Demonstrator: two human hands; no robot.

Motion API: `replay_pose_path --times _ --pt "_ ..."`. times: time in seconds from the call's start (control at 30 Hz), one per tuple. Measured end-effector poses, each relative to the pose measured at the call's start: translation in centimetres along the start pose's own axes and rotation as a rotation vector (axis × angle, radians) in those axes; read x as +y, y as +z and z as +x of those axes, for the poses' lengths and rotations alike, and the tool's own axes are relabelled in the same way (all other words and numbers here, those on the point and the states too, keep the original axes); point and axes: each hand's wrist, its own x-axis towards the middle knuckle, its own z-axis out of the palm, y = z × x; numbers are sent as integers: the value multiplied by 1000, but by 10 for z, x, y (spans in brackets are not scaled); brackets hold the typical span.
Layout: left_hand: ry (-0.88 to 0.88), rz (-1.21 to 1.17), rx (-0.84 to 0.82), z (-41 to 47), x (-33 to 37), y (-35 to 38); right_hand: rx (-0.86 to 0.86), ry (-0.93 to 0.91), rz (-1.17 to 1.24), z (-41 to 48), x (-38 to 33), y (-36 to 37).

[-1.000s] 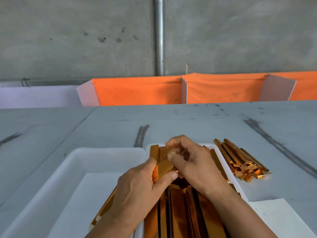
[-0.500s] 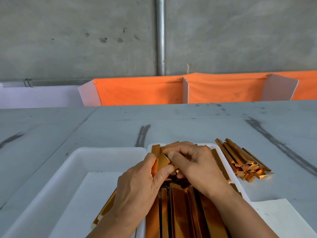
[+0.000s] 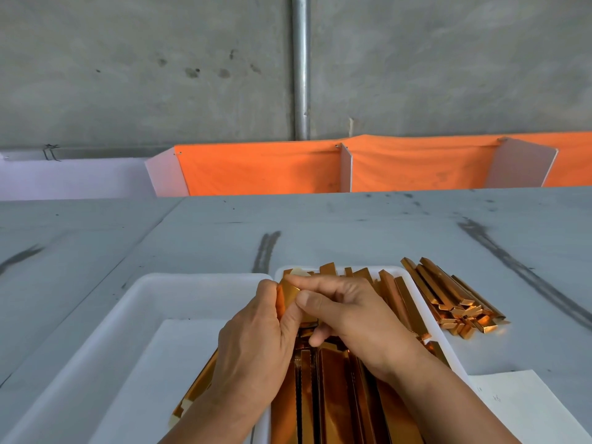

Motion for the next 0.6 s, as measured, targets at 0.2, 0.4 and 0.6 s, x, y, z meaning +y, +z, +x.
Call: replay_pose_path --times 0.2,0.4,0.6 --pt "8 -20 6 2 0 -1 37 -49 25 -1 -2 0" --pt "64 -29 -34 -1 2 2 233 -3 239 1 -5 -11" --pt "101 -28 -68 -3 4 1 66 78 369 2 -4 -12"
